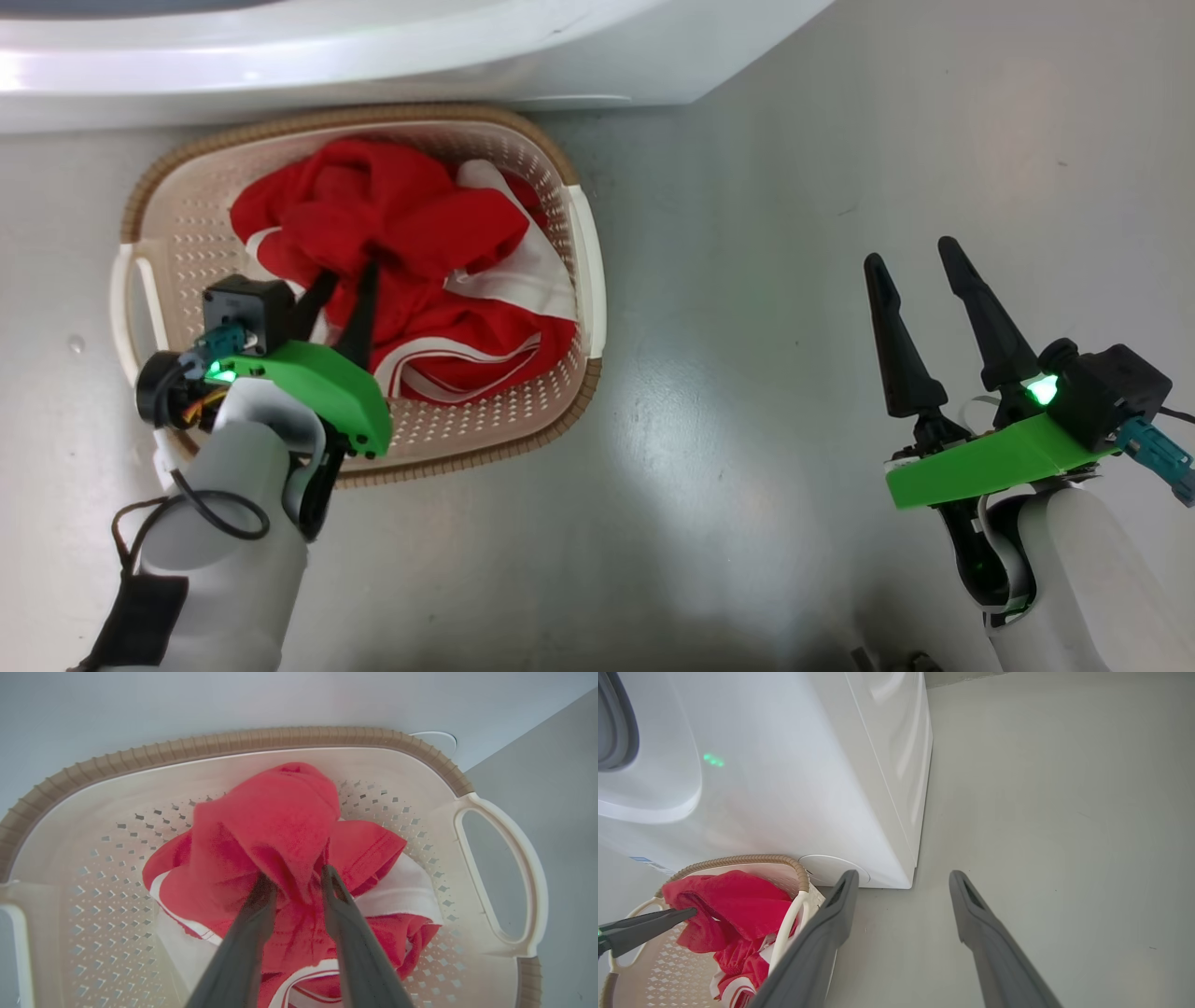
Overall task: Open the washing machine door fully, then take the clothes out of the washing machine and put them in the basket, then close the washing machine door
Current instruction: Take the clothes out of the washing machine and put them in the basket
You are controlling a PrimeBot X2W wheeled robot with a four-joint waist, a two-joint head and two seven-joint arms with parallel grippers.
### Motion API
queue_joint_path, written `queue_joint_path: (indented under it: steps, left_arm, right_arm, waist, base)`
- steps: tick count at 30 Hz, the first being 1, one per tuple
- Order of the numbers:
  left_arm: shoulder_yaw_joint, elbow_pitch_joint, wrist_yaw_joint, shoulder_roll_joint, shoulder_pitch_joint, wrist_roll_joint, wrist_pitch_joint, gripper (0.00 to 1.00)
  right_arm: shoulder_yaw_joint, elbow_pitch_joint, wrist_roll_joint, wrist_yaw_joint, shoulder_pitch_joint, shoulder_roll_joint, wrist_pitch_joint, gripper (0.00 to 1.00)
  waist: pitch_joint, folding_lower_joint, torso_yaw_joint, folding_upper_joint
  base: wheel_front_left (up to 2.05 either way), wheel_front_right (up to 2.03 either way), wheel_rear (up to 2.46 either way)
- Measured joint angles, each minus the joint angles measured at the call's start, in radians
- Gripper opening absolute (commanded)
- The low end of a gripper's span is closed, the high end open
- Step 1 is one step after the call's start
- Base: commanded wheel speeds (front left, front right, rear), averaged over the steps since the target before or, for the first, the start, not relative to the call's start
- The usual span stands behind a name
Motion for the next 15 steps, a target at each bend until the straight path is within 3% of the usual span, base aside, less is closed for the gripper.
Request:
queue_joint_path:
  steps: [1,2,15]
  left_arm:
    - [-0.002,0.000,0.000,0.000,0.000,-0.003,0.000,0.93]
    - [-0.002,-0.001,0.000,0.000,0.000,-0.008,0.000,1.00]
    - [0.062,-0.076,0.000,-0.002,0.073,-0.033,0.000,1.00]
  right_arm:
    - [0.000,0.001,0.000,0.000,0.000,0.000,0.000,1.00]
    - [-0.001,0.001,0.000,0.000,0.000,0.000,0.000,1.00]
    - [0.003,0.028,-0.006,0.000,0.000,-0.004,0.000,1.00]
  waist:
    - [-0.003,0.0000,0.001,0.0000]
    - [-0.007,0.0000,0.003,0.0000]
    - [-0.090,0.0001,0.021,0.0000]
  base:
    - [0.00,0.00,0.00]
    - [0.00,0.00,0.00]
    - [0.00,0.00,0.00]
